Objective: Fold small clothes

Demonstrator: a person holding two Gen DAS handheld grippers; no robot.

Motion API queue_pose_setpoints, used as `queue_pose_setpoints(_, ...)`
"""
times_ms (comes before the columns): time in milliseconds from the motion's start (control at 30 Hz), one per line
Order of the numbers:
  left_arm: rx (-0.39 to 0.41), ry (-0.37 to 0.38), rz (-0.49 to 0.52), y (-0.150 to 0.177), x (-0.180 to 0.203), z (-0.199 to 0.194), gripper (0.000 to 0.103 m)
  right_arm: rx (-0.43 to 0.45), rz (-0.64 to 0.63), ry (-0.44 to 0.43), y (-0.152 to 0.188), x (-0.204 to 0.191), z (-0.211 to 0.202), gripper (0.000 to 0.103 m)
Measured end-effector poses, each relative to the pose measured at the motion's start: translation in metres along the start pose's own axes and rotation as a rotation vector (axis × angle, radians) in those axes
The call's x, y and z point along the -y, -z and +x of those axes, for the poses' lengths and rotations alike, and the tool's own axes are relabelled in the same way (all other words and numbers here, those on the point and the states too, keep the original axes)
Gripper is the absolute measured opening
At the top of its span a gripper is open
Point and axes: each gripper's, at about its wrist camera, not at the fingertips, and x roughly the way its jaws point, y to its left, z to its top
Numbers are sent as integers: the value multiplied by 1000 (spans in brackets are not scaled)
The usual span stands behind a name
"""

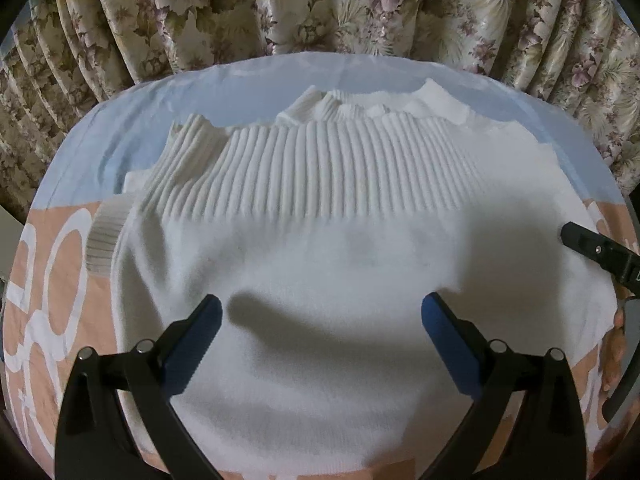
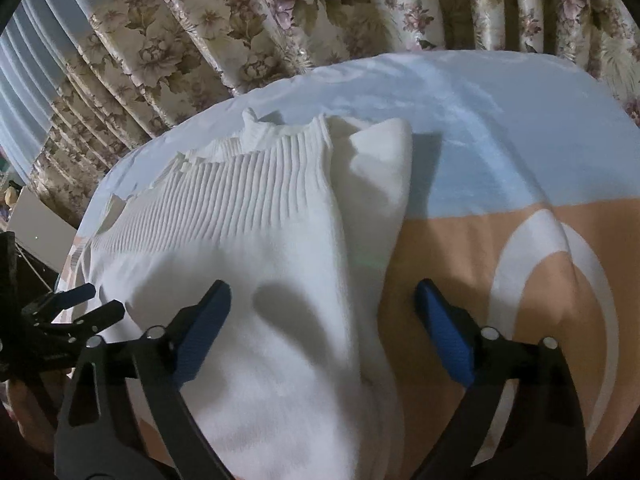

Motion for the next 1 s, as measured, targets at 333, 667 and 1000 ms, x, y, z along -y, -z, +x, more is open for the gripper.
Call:
queue_pose_setpoints(333, -9, -2, -20, -2, -5, 3, 100, -42, -78, 44, -1, -16, 6, 74)
queue_pose_setpoints(667, -12, -8, -14, -2, -4, 6, 101, -41, -90, 49, -4, -18, 12, 74)
queue_pose_setpoints(1000, -8, -6, -19, -2, -5, 6, 101, -55, -60, 20, 6, -7, -6, 74)
